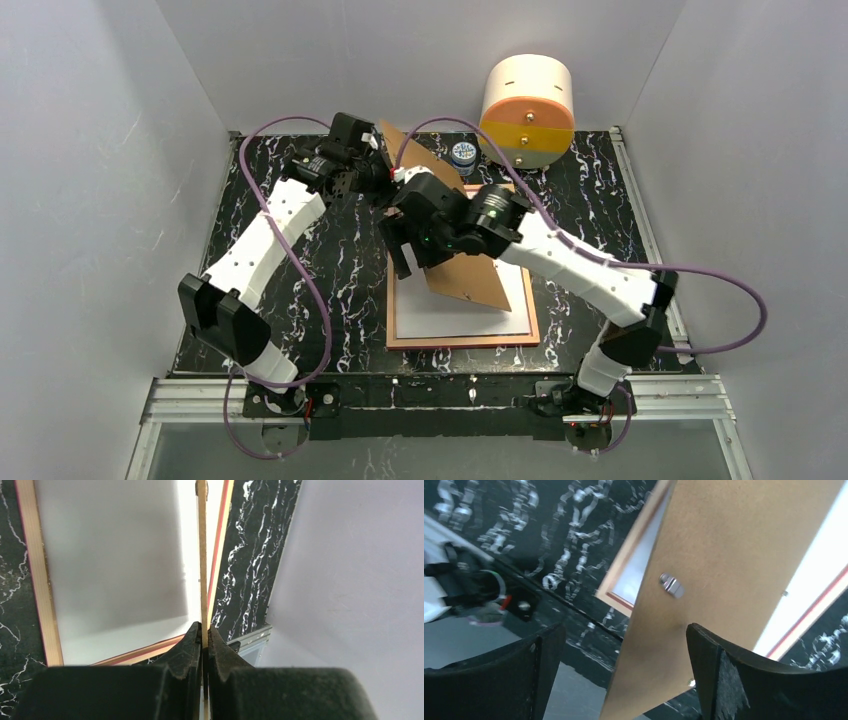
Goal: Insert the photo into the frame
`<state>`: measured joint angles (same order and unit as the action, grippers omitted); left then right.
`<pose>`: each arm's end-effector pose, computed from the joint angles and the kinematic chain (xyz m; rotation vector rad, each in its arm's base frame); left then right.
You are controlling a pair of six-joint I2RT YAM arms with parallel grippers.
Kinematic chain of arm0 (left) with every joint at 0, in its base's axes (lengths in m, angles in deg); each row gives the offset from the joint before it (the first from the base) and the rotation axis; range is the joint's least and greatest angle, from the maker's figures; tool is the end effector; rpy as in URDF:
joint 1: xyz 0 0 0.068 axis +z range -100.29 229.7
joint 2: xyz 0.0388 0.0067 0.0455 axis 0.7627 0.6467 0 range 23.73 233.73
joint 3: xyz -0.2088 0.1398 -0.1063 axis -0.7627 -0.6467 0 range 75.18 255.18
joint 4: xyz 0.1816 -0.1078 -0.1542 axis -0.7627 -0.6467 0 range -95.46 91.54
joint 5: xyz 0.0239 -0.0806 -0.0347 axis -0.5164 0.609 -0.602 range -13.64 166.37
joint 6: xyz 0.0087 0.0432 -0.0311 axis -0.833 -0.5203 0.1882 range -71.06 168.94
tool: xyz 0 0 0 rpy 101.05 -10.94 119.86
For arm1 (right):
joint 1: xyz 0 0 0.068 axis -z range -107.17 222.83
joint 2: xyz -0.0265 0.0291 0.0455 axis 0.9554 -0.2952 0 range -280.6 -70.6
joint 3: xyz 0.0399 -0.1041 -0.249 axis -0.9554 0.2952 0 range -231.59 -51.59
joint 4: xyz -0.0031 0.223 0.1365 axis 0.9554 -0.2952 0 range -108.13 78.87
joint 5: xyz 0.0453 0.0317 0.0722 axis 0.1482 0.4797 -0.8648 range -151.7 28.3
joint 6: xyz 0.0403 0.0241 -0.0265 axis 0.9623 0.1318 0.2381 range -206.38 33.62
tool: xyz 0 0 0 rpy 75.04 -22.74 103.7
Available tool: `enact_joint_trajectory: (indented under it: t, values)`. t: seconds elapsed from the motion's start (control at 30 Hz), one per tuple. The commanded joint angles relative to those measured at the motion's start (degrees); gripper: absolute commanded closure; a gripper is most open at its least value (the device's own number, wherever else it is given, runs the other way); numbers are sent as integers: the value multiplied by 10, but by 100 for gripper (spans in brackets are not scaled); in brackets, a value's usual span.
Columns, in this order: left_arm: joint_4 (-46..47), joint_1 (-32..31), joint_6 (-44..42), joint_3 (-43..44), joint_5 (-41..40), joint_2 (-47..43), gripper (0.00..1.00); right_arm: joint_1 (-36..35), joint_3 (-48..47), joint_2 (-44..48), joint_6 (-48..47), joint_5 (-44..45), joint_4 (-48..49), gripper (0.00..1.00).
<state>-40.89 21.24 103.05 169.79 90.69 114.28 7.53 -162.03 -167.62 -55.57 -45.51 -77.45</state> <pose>0.3014 -0.1735 0.3874 -0.3954 2.4031 -1.0054 0.1520 0.3065 0.4044 -0.6220 2.4030 0.3831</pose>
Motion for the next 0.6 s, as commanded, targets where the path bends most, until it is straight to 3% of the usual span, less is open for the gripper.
enact_joint_trajectory:
  t: [0.0, 0.2, 0.3, 0.43, 0.57]
  values:
    - [24, 18, -15, 31, 64, -28, 100, -1, 38, 106, -8, -42, 114, 1]
    - [51, 65, -54, 41, 129, -31, 100, 17, 139, 225, 38, 44, 215, 1]
    - [75, 89, -82, 32, 168, -39, 100, 69, 157, 249, 87, 87, 203, 1]
    - [88, 118, -116, 19, 191, -51, 100, 229, 151, 210, 100, -22, 140, 6]
    - [91, 136, -133, 7, 192, -62, 100, 326, 188, 162, 91, -69, 116, 8]
